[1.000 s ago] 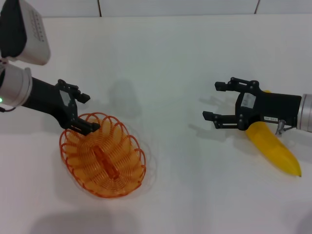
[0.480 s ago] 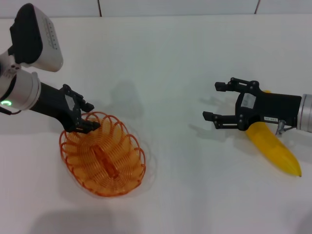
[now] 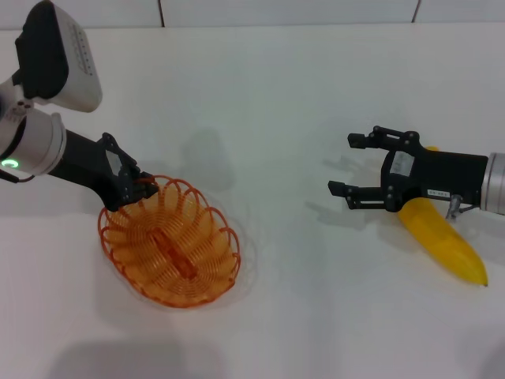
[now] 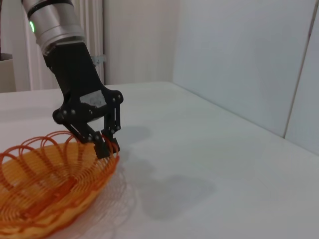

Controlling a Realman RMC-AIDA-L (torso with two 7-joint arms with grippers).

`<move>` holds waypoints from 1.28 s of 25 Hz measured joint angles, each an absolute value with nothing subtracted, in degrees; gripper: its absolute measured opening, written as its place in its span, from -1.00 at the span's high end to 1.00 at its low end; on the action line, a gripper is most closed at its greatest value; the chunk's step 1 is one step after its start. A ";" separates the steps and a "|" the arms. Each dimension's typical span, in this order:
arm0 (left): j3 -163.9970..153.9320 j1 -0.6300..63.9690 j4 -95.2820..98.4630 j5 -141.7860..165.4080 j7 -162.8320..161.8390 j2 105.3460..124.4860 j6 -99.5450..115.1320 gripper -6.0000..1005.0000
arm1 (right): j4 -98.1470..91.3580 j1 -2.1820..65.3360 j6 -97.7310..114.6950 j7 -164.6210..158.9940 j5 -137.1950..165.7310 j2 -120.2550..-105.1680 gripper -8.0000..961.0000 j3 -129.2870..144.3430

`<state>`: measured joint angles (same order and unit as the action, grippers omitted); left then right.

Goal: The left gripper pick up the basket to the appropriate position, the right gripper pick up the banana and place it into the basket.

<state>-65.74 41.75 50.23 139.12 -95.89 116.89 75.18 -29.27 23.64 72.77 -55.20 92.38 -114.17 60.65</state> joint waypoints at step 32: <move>-66.33 33.23 55.42 122.96 -114.51 117.03 65.89 0.85 | -29.27 23.20 71.72 -55.28 92.28 -114.34 -0.78 58.27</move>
<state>-66.33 33.23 55.42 122.96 -114.51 117.03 65.89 -29.27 23.20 71.72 -55.29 92.28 -114.34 58.27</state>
